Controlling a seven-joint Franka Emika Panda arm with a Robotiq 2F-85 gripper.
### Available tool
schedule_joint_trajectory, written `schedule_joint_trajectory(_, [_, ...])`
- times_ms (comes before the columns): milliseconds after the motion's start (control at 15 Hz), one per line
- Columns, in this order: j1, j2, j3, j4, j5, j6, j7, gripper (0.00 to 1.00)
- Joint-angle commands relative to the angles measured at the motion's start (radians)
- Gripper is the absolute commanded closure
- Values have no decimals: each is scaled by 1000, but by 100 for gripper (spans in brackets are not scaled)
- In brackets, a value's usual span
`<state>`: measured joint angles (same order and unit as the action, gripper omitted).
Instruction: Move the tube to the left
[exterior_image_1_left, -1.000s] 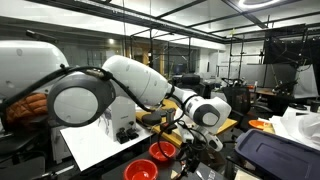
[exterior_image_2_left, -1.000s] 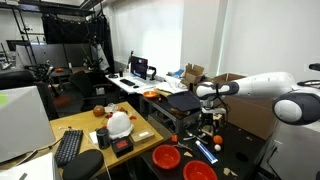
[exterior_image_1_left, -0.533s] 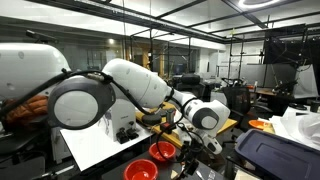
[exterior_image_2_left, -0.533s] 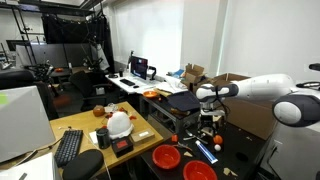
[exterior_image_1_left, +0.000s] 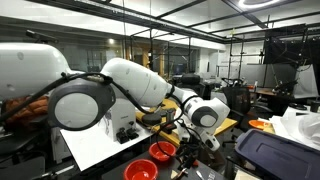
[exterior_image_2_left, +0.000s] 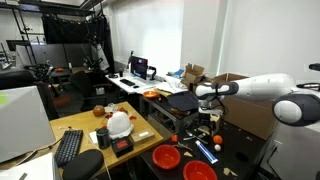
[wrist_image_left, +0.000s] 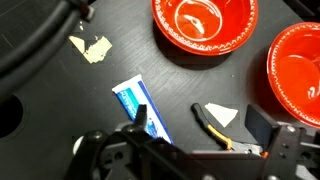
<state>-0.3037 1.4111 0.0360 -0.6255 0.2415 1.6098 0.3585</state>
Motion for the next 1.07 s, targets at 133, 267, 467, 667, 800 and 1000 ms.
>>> schedule_joint_trajectory(133, [-2, 0, 1, 0, 0, 0, 0, 0])
schedule_joint_trajectory(267, [-1, 6, -1, 7, 0, -6, 14, 0])
schedule_joint_trajectory(467, [-6, 67, -5, 27, 6, -6, 53, 0])
schedule_joint_trajectory(667, [-8, 64, -26, -63, 21, 59, 79, 0])
schedule_joint_trajectory(800, [-8, 85, -36, -68, 22, 107, 101, 0])
schedule_joint_trajectory(1000, [2, 90, -60, -77, 11, 178, 136, 0])
